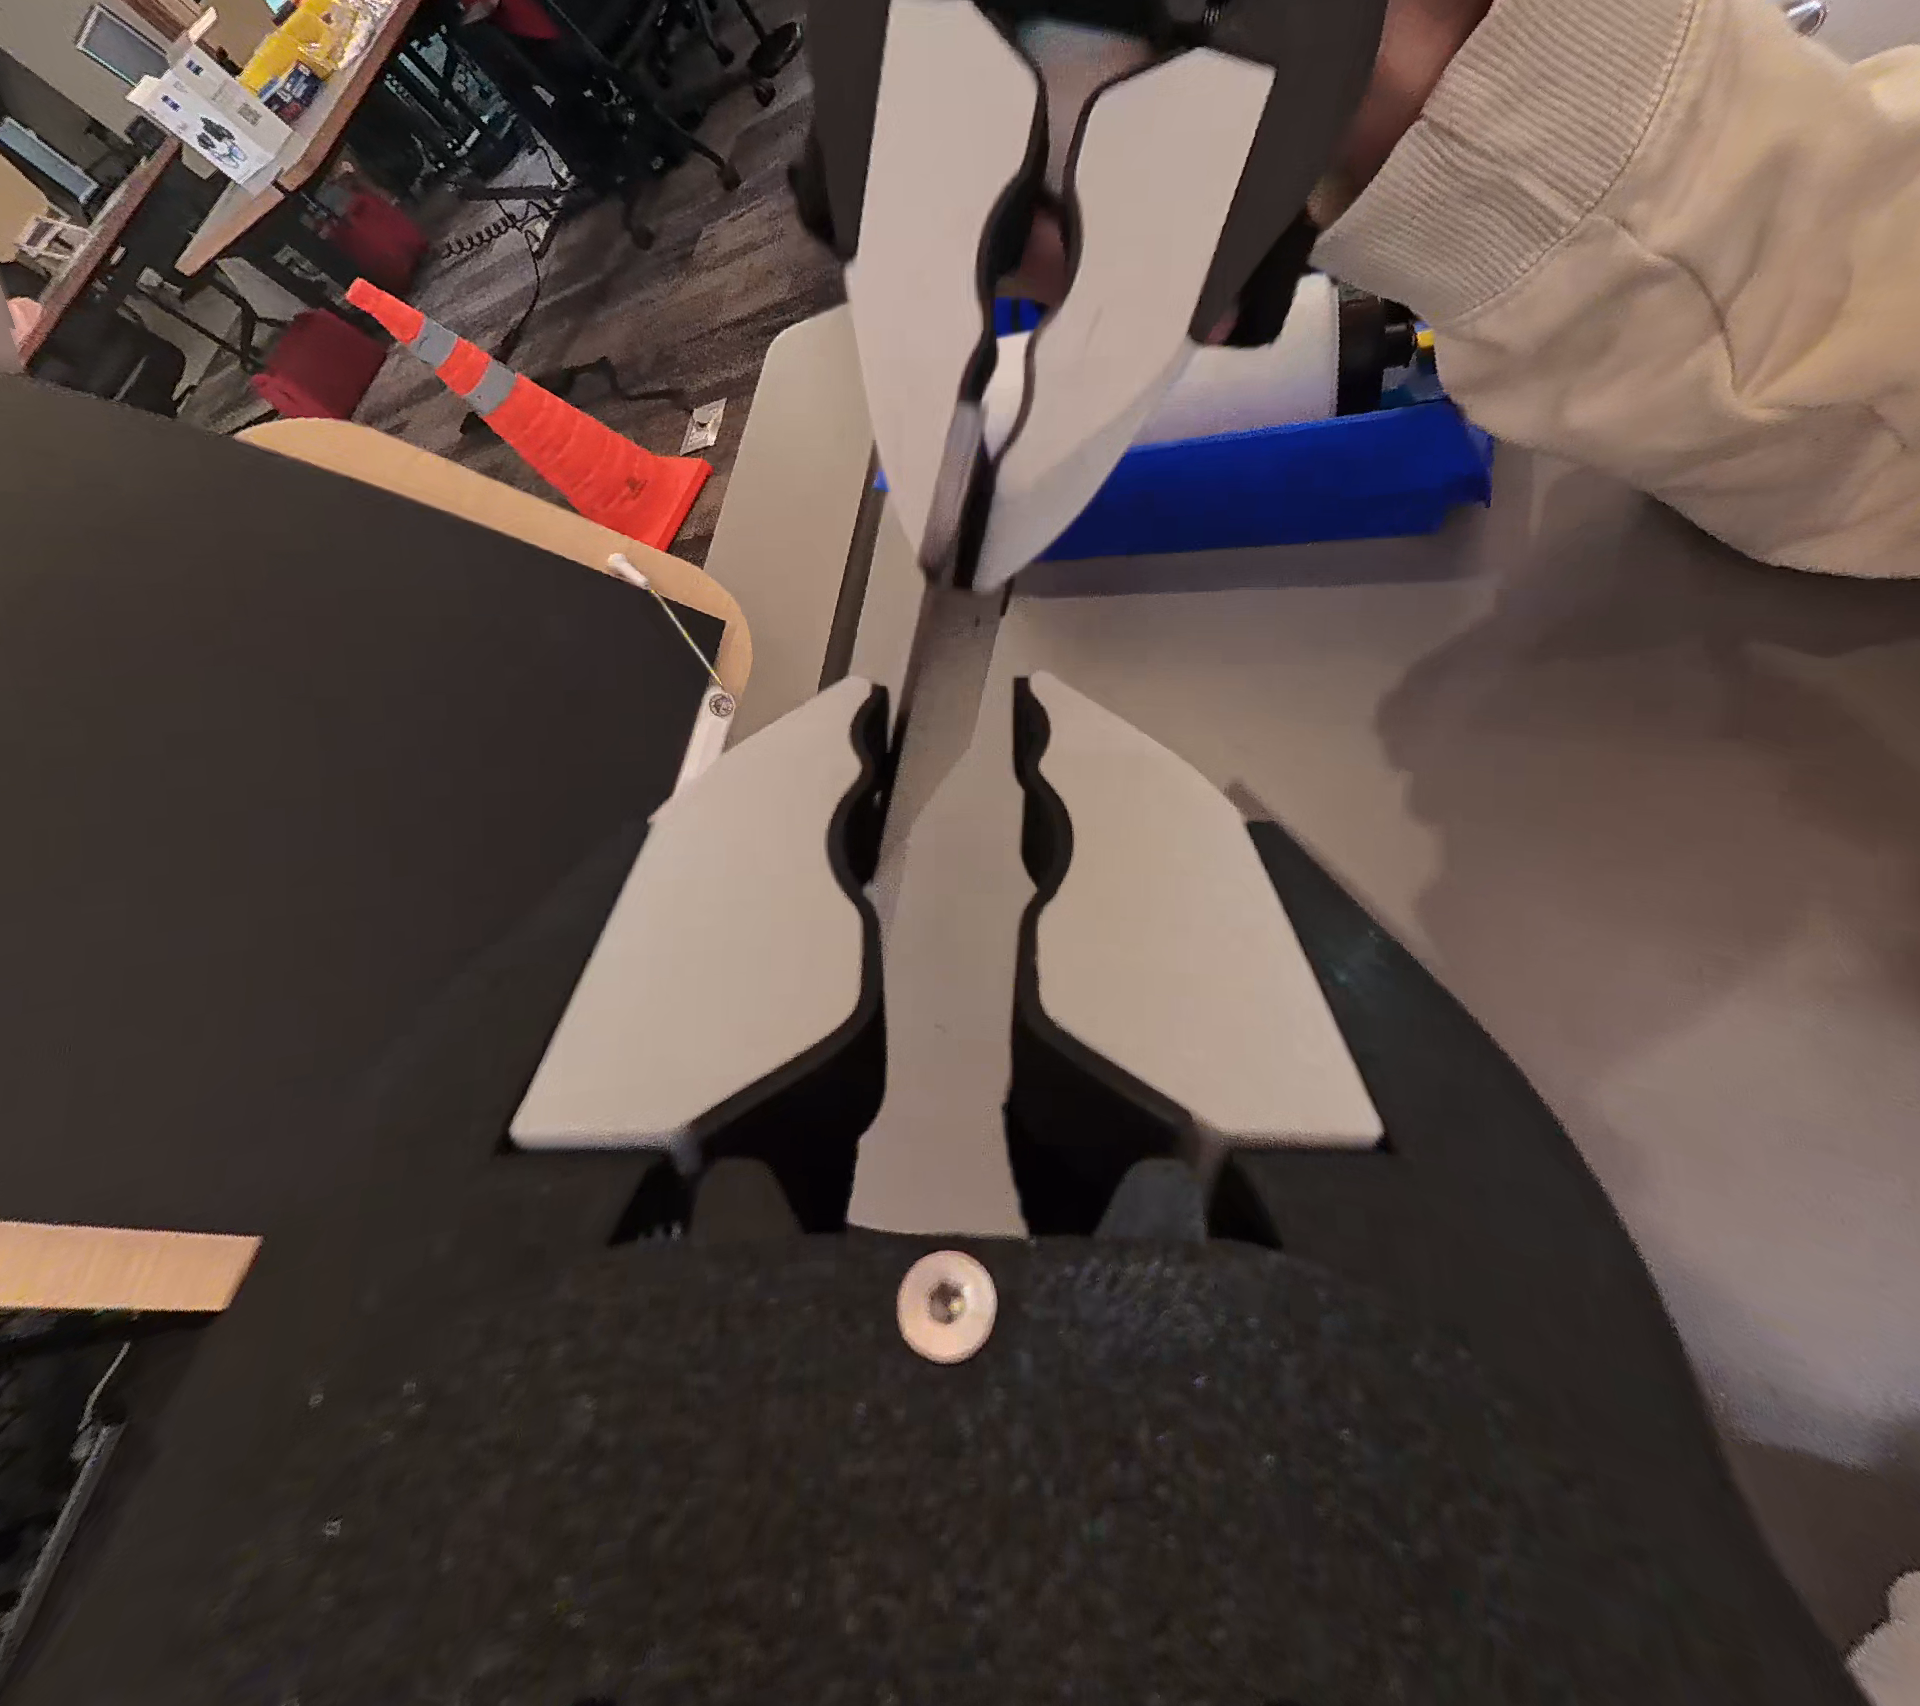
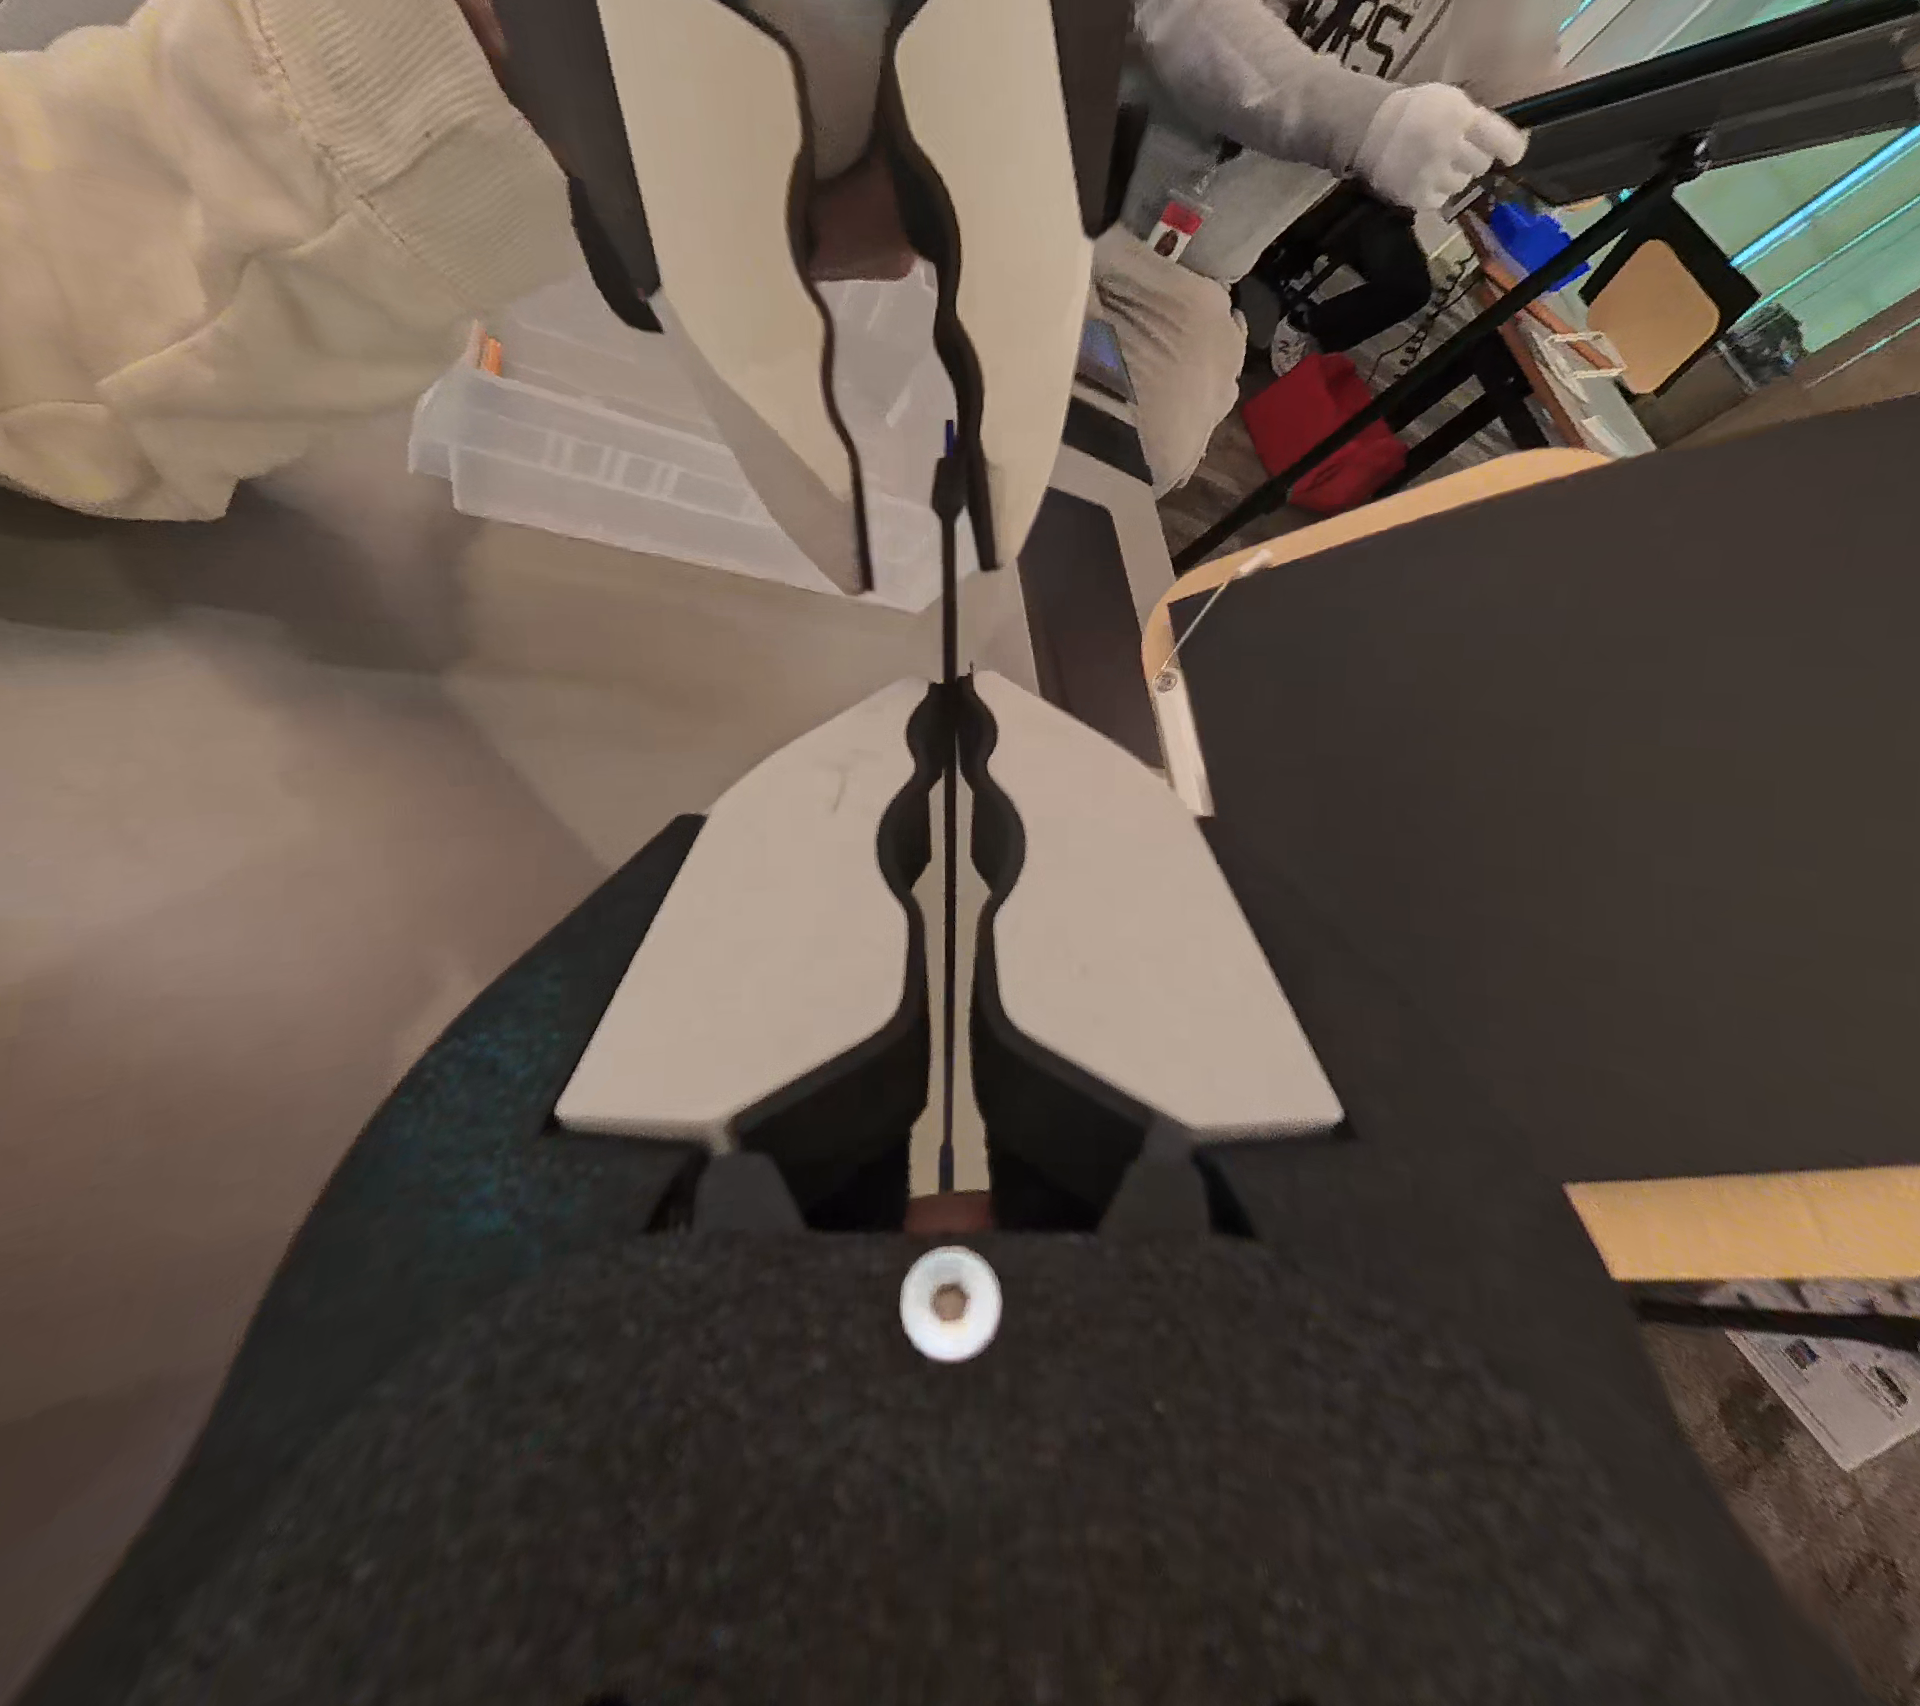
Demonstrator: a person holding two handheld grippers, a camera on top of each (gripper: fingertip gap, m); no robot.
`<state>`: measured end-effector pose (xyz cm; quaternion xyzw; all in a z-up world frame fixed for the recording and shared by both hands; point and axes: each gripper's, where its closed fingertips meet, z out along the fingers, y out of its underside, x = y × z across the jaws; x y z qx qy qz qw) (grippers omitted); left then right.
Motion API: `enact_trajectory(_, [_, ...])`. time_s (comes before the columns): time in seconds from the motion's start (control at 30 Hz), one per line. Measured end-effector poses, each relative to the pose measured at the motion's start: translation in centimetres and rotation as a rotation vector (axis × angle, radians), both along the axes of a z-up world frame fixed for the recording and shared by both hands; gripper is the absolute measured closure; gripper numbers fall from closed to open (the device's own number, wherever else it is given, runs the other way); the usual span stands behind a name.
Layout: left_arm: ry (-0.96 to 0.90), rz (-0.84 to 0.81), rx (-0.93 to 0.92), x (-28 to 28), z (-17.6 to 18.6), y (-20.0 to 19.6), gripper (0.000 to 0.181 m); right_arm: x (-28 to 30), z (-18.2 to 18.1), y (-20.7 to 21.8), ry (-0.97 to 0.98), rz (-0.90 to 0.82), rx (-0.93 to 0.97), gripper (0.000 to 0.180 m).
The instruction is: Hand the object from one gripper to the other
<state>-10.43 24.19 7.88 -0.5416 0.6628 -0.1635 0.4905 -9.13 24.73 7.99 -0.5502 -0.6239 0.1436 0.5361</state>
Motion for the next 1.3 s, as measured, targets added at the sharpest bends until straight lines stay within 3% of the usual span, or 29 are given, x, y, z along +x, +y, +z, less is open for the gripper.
enact_trajectory(0.37, [-0.387, -0.088, -0.115, 0.1, 6.0, -0.1, 0.153, 1.2, 9.0, -2.6, 0.568, 0.256, -0.058, 0.178])
enact_trajectory(0.6, [-0.387, -0.102, -0.174, 0.1, 5.3, 0.5, 0.155, 3.2, 13.3, -1.7, 0.997, 0.382, -0.197, 0.178])
enact_trajectory(0.7, [-0.424, -0.115, -0.175, 0.2, 5.8, 0.8, 0.165, 4.9, 14.4, -0.8, 1.166, 0.421, -0.260, 0.178])
enact_trajectory(0.83, [-0.445, -0.172, -0.243, 0.1, 6.4, 0.5, 0.179, 5.4, 14.2, 0.3, 1.220, 0.420, -0.319, 0.175])
enact_trajectory(1.03, [-0.376, -0.104, -0.181, -0.7, 5.5, 1.4, 0.179, 5.7, 13.4, 0.8, 1.060, 0.210, -0.131, 0.165])
enact_trajectory(1.2, [-0.148, 0.115, -0.034, -2.5, 2.7, 3.6, 0.179, 7.9, 9.8, 2.5, 0.620, -0.198, 0.000, 0.150])
enact_trajectory(1.3, [-0.031, 0.172, 0.001, -3.1, 1.2, 3.9, 0.179, 8.1, 7.9, 1.8, 0.396, -0.316, 0.083, 0.133])
